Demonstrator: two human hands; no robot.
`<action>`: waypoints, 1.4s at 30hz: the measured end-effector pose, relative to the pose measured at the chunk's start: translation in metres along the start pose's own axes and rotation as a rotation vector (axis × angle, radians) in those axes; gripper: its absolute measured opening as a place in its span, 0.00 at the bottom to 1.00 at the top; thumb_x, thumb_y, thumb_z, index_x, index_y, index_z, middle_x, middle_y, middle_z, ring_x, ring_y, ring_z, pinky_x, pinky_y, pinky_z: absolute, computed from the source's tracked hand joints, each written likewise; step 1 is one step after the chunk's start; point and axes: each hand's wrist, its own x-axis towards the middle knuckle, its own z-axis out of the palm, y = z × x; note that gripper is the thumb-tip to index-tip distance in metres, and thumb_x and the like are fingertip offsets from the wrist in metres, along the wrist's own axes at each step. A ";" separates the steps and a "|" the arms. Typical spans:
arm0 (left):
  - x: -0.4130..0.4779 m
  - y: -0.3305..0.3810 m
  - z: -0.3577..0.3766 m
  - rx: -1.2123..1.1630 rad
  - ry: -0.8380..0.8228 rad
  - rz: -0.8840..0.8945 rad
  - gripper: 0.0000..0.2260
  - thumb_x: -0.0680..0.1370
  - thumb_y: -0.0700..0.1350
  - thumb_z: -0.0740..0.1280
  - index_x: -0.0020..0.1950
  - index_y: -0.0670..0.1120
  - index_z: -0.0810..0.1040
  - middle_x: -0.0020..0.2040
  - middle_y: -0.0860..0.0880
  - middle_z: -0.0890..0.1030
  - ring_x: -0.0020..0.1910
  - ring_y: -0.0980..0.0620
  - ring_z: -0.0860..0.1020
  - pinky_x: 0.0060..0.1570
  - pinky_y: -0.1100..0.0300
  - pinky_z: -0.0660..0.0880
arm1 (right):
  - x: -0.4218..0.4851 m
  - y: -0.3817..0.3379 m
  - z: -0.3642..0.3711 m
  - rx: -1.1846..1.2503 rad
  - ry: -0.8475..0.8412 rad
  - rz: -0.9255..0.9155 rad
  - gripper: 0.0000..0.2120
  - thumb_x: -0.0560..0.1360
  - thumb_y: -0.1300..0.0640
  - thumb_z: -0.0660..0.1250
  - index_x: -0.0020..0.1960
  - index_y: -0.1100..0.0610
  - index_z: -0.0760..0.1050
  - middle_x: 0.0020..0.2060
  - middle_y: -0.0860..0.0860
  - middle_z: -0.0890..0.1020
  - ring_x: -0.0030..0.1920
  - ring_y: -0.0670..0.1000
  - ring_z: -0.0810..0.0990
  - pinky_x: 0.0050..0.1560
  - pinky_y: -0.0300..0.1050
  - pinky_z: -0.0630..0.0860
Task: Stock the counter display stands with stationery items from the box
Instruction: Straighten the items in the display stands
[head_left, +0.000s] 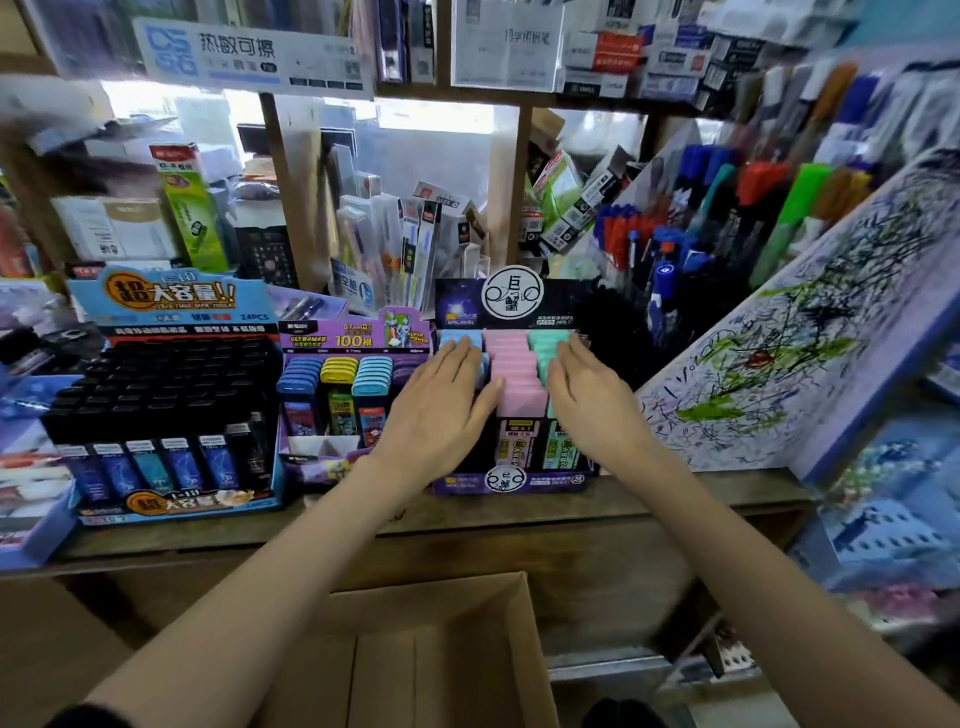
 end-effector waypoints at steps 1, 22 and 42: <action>0.001 0.000 -0.001 0.007 0.006 -0.003 0.29 0.80 0.59 0.45 0.76 0.43 0.59 0.76 0.46 0.60 0.76 0.51 0.55 0.73 0.58 0.49 | 0.002 0.003 -0.002 -0.019 -0.024 -0.039 0.23 0.82 0.52 0.48 0.72 0.63 0.61 0.74 0.59 0.60 0.75 0.55 0.57 0.73 0.44 0.53; -0.016 0.005 -0.005 0.029 0.095 0.022 0.24 0.81 0.48 0.54 0.76 0.43 0.58 0.77 0.46 0.56 0.76 0.49 0.52 0.72 0.57 0.47 | 0.002 0.001 -0.037 0.296 -0.144 -0.003 0.24 0.82 0.53 0.53 0.76 0.58 0.56 0.76 0.51 0.55 0.75 0.48 0.52 0.70 0.38 0.47; -0.008 0.017 -0.010 -0.079 0.027 -0.059 0.28 0.78 0.41 0.59 0.77 0.41 0.52 0.78 0.44 0.50 0.77 0.47 0.50 0.73 0.55 0.54 | 0.003 -0.007 -0.013 0.358 0.080 -0.056 0.22 0.81 0.52 0.56 0.74 0.57 0.62 0.75 0.50 0.59 0.75 0.48 0.55 0.71 0.40 0.50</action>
